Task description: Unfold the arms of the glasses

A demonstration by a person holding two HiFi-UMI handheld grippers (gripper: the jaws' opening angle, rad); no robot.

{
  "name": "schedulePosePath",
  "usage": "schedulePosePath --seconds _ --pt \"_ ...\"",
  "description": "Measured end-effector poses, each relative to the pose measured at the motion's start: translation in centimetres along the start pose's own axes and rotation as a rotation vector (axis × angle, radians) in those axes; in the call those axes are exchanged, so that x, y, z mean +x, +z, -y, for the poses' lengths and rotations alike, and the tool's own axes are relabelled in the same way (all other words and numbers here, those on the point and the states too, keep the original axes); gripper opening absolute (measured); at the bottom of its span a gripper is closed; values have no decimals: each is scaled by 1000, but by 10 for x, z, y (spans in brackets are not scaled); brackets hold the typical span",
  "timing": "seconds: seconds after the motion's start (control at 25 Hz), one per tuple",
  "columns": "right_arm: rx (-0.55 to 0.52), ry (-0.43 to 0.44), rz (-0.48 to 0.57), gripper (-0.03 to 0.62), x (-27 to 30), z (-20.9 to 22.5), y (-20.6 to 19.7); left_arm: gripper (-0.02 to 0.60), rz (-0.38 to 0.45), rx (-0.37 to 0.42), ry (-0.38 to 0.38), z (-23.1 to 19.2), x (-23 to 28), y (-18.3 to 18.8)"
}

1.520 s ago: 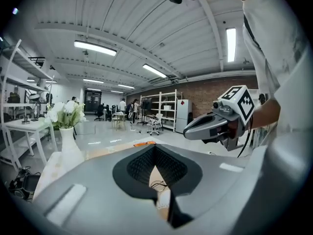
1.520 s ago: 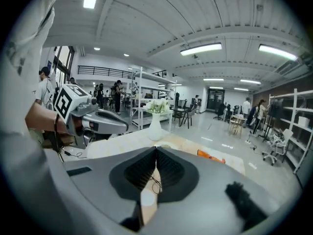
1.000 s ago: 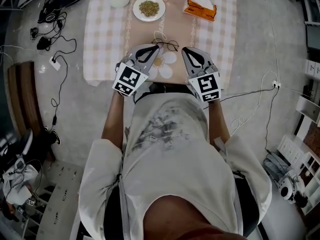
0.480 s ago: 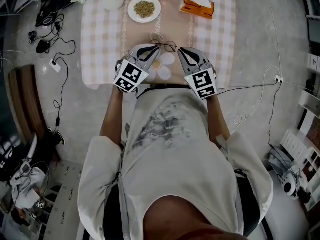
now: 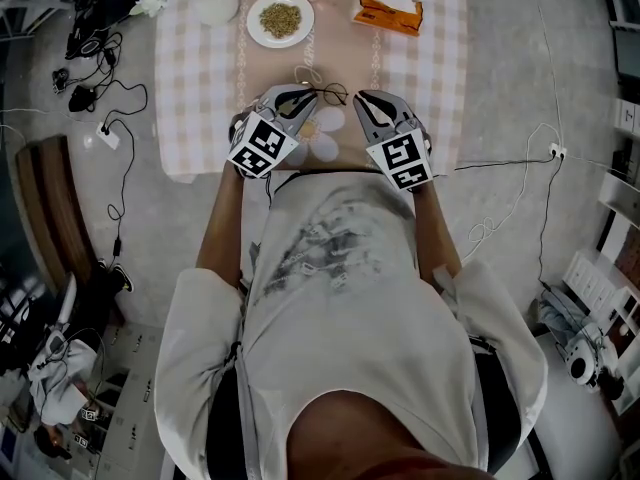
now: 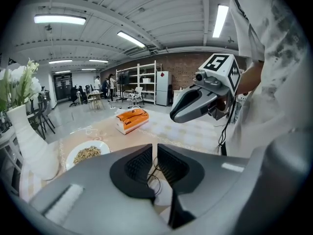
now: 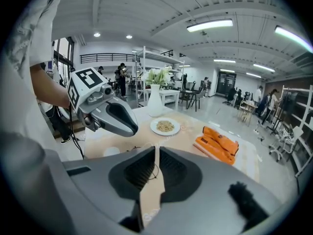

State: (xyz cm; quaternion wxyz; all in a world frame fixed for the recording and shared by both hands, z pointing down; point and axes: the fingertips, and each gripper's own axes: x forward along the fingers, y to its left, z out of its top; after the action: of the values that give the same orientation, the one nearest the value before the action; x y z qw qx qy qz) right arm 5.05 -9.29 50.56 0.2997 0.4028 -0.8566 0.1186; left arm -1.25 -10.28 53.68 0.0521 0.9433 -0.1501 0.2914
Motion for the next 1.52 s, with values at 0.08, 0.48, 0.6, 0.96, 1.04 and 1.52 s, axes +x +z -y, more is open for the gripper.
schedulePosePath --seconds 0.08,0.48,0.6,0.96,1.04,1.52 --pt "-4 4 -8 18 2 1 -1 46 -15 2 -19 1 3 -3" --pt "-38 14 -63 69 10 6 -14 66 -94 34 -81 2 21 -18" --pt "-32 17 -75 74 11 7 -18 66 -117 50 -96 3 27 -22" --pt "-39 45 -103 88 20 5 -27 86 -175 85 -147 7 45 -34" --pt "-40 53 -109 92 22 5 -28 89 -186 91 -156 7 48 -36" --pt "-30 90 -149 114 37 5 -39 91 -253 107 -202 5 62 -53"
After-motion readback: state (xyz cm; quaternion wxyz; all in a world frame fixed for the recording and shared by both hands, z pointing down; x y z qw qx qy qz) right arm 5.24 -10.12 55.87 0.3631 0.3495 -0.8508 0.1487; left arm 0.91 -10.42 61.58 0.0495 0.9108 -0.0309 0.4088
